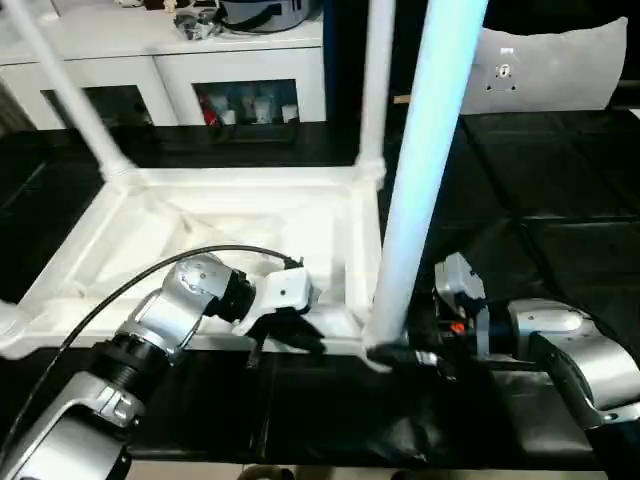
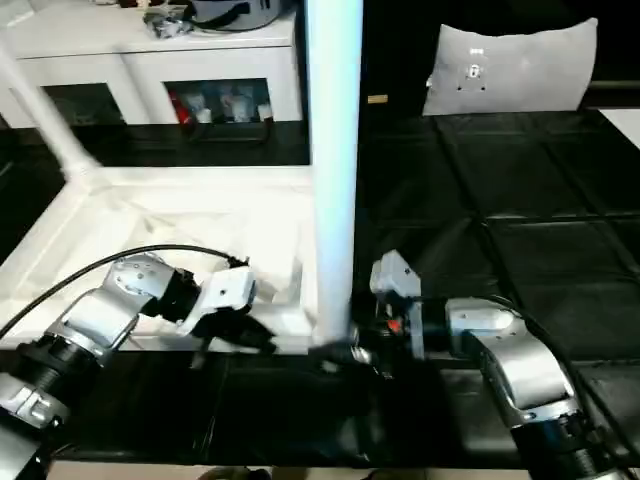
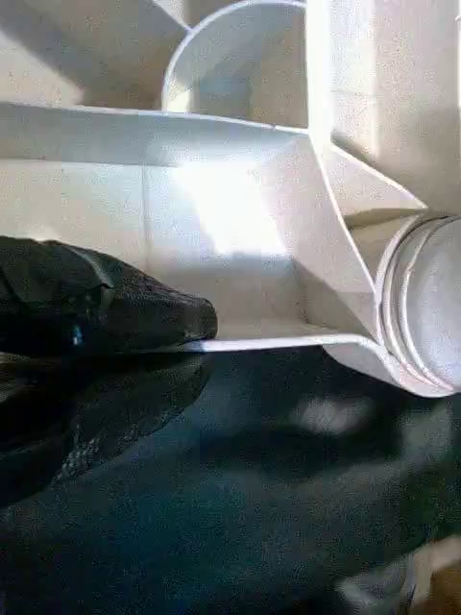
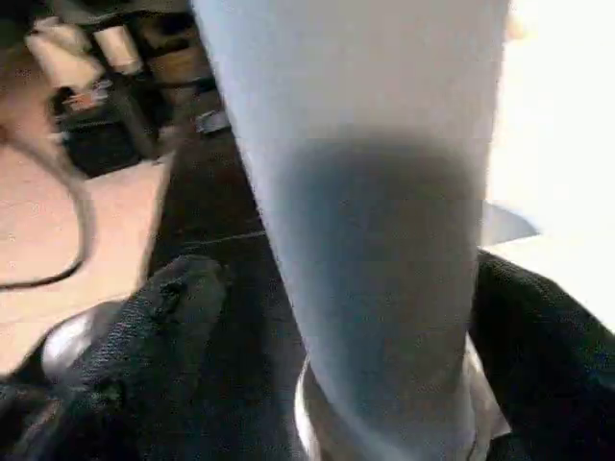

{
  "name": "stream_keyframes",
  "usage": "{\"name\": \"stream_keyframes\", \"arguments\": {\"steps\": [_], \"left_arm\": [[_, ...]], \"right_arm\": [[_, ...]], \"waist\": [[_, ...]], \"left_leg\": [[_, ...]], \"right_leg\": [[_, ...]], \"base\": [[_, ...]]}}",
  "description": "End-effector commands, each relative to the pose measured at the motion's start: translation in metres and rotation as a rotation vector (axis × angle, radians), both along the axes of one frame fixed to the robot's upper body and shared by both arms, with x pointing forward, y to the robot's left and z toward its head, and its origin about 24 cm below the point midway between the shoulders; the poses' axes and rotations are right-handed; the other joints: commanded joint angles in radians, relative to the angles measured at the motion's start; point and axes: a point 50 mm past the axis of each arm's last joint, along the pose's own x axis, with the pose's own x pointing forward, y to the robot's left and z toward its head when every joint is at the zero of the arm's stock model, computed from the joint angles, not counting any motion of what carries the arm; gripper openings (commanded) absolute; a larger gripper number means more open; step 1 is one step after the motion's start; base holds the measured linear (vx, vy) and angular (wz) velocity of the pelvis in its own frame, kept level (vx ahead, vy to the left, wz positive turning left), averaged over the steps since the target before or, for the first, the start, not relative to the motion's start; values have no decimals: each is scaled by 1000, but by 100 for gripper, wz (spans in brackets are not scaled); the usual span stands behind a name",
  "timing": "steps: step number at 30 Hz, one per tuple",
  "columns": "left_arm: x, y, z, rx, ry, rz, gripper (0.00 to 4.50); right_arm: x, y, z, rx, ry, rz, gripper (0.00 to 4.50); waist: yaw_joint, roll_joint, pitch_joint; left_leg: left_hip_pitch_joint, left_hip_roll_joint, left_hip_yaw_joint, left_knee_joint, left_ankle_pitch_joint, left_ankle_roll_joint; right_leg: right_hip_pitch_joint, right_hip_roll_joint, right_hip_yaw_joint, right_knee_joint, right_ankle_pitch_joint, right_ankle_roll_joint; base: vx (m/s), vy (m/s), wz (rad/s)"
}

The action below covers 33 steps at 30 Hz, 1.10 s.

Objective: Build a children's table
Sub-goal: Rotate leg to tighten

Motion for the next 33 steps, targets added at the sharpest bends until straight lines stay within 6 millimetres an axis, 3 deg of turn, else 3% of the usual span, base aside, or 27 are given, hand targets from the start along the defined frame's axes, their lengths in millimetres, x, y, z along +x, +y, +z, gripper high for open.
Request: {"name": "stream_keyframes", "arguments": {"steps": [1,6,7,10,18,23,26,27,28,29,32,33], "left_arm": [[-2,-6,6,14,8,-123,0],[-3,-7,6,25,20,-181,0],[-3,-7,6,29,20,-189,0],[-3,-7,6,33,21,-197,0],[-2,-5,5,38,22,-197,0],[1,-2,6,31,19,-151,0],[3,-1,7,21,8,-112,0],[7,0,7,15,-3,-47,0],[7,0,8,14,-6,-26,0],[11,0,8,-5,-12,65,0],[13,-7,10,-65,-15,196,0],[14,-10,10,-79,-18,232,0]], "right_arm": [[1,2,2,2,17,49,361],[3,3,5,18,38,76,342],[1,4,5,23,50,91,312],[0,4,5,22,61,108,286],[-1,6,5,49,95,123,224],[-2,13,6,118,116,48,218],[-2,16,5,128,115,5,217],[0,21,3,132,97,-63,217],[0,22,2,131,91,-83,217],[3,27,-1,110,52,-175,217],[10,35,-7,85,21,-345,213],[13,38,-8,85,20,-399,212]], "waist": [[0,-22,-61],[13,-23,-61],[15,-23,-60],[17,-22,-61],[19,-25,-60],[16,-24,-52],[11,-25,-48],[6,-17,-43],[3,-20,-41],[0,-12,-38],[-26,-18,-31],[-35,-12,-25]], "left_leg": [[20,58,-21,-76,-282,69],[22,63,-21,-77,-273,65],[23,62,-20,-77,-277,64],[21,62,-22,-78,-277,61],[21,63,-22,-79,-286,54],[21,62,-23,-83,-300,51],[25,59,-24,-85,-332,36],[29,58,-25,-86,-361,24],[30,58,-26,-87,-369,18],[32,55,-30,-88,-393,8],[32,46,-38,-89,-444,-15],[31,46,-41,-90,-464,-17]], "right_leg": [[43,-67,52,-79,-428,-171],[41,-67,54,-76,-411,-177],[41,-67,54,-77,-408,-177],[44,-69,54,-74,-400,-179],[44,-71,54,-77,-428,-172],[40,-69,54,-84,-460,-159],[36,-71,53,-90,-525,-140],[30,-70,52,-96,-554,-131],[30,-70,51,-97,-566,-124],[28,-71,49,-99,-597,-113],[26,-70,37,-111,-686,-70],[22,-70,34,-115,-709,-59]], "base": [[0,0,0],[0,0,0],[0,0,0],[0,0,0],[0,0,0],[0,0,0],[0,0,0],[0,0,0],[0,0,0],[0,0,0],[0,0,0],[0,0,0]]}}
